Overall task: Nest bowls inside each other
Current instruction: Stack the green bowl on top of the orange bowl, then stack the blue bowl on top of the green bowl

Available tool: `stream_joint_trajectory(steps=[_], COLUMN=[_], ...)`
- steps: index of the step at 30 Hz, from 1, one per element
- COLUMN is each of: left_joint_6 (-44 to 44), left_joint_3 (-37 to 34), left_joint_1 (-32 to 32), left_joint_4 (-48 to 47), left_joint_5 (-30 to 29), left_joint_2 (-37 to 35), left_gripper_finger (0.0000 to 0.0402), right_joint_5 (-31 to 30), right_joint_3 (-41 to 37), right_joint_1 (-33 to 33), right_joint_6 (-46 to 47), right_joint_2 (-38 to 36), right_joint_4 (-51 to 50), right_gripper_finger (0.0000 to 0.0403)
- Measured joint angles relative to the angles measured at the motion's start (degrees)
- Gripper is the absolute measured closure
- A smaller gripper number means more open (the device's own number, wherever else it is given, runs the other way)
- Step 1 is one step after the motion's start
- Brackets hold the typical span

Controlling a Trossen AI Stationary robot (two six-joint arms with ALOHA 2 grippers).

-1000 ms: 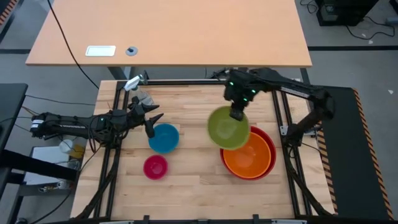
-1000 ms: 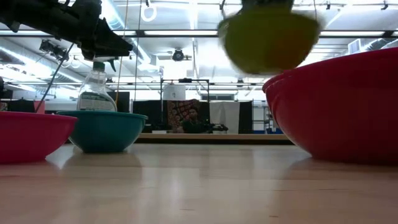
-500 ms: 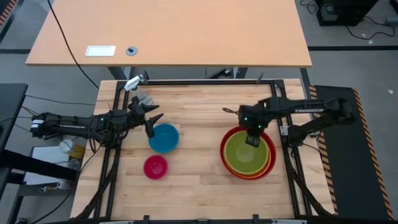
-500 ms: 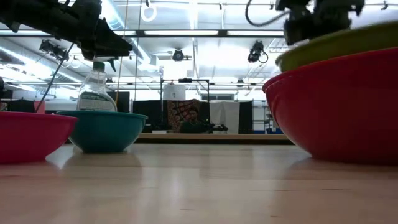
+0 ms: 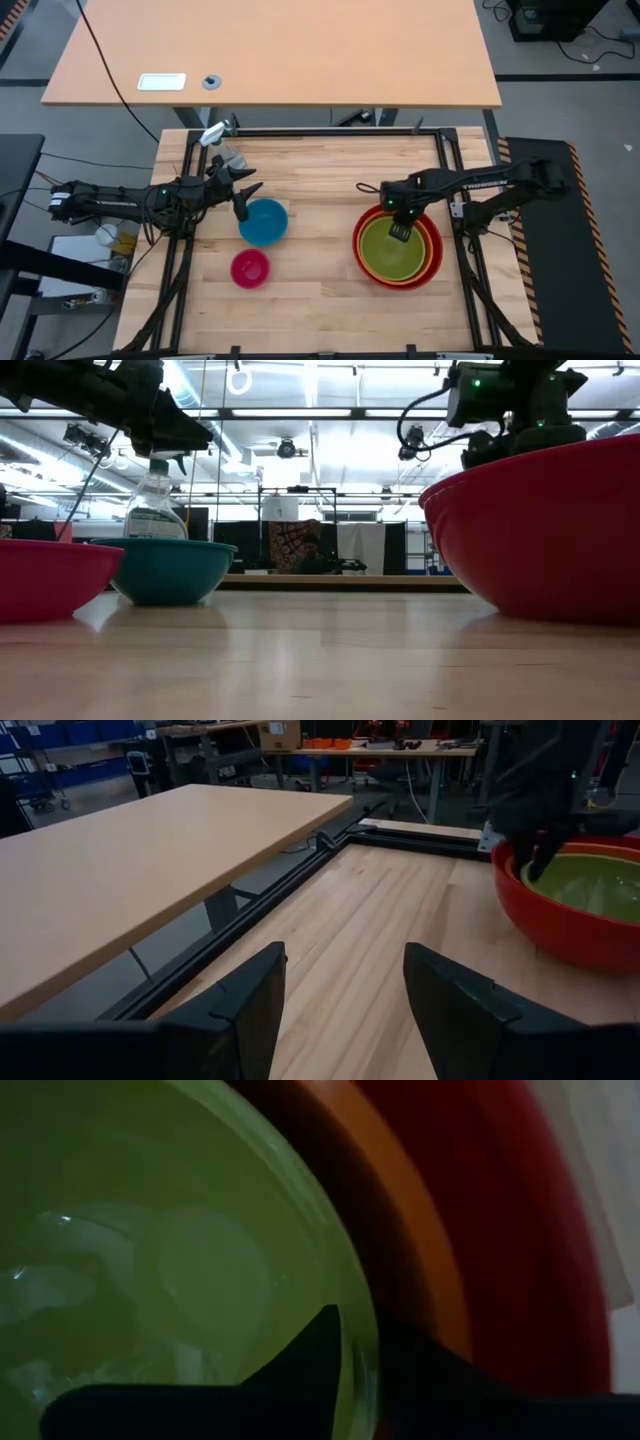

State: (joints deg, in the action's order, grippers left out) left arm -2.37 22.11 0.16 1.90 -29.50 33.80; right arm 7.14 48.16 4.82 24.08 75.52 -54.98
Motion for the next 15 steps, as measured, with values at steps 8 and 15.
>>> stream_joint_trajectory(steps=[8,15], left_joint_6=[-0.39,-4.84], left_joint_3=[0.0,0.0], left_joint_1=[0.04,-0.02], left_joint_4=[-0.04,-0.53], left_joint_5=[0.0,4.5], left_joint_2=[-0.01,0.7], left_gripper_finger=[0.0193,0.0193], right_joint_5=[-0.5,-5.62], right_joint_3=[4.59,13.32], right_joint_1=[-0.02,-0.35], right_joint_6=[-0.13,-2.41], right_joint_2=[0.35,0.08], right_joint_4=[-3.47,-11.95], right_gripper_finger=[0.0273,0.0227])
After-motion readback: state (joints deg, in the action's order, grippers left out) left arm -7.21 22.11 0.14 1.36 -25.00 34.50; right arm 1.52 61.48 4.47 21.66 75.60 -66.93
